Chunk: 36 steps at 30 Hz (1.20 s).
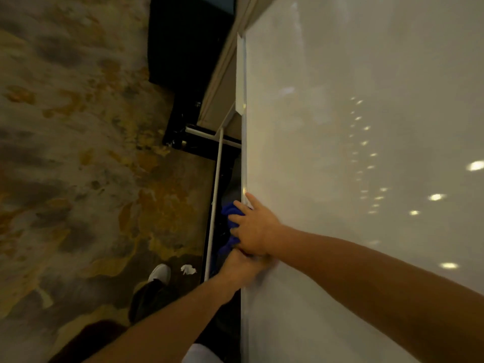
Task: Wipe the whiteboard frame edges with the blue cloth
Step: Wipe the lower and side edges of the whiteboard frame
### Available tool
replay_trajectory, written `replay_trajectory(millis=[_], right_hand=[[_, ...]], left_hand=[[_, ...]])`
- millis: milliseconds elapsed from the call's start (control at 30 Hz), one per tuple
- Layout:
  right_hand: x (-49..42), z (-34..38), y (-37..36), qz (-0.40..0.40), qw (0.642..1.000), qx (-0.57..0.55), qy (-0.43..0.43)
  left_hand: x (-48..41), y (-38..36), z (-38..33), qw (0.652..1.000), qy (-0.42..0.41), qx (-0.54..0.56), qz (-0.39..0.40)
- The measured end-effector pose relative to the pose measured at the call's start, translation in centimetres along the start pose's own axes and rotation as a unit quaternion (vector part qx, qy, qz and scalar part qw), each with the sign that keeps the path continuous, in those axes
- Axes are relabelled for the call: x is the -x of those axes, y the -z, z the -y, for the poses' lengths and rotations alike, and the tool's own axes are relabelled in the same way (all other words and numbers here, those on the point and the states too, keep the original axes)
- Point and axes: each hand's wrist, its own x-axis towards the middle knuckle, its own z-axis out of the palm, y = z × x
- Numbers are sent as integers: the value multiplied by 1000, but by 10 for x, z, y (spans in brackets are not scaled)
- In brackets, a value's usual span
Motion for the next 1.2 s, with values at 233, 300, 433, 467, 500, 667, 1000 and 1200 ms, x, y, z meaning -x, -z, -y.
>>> replay_trajectory(millis=[233,300,433,467,500,667,1000,1200], right_hand=[[-54,-118,32,-13,996,16,-92],[-54,-111,26,-3,999,-6,-42],[-55,-131,28,29,999,-14,-3],[-62,-151,35,31,999,-24,-30],[-71,-174,42,27,996,-33,-72],[-119,-238,74,14,974,-68,-213],[-143,-244,74,14,952,-161,-260],[-216,-290,89,-33,927,-250,-279]], left_hand=[[-43,19,-48,989,89,119,23],[-57,27,-68,987,90,127,35],[-77,40,-99,986,87,113,91],[-84,45,-106,983,103,110,103],[-93,51,-114,980,123,110,114],[-128,83,-160,962,220,43,157],[-255,177,-292,968,188,130,103],[-342,199,-392,951,170,243,91]])
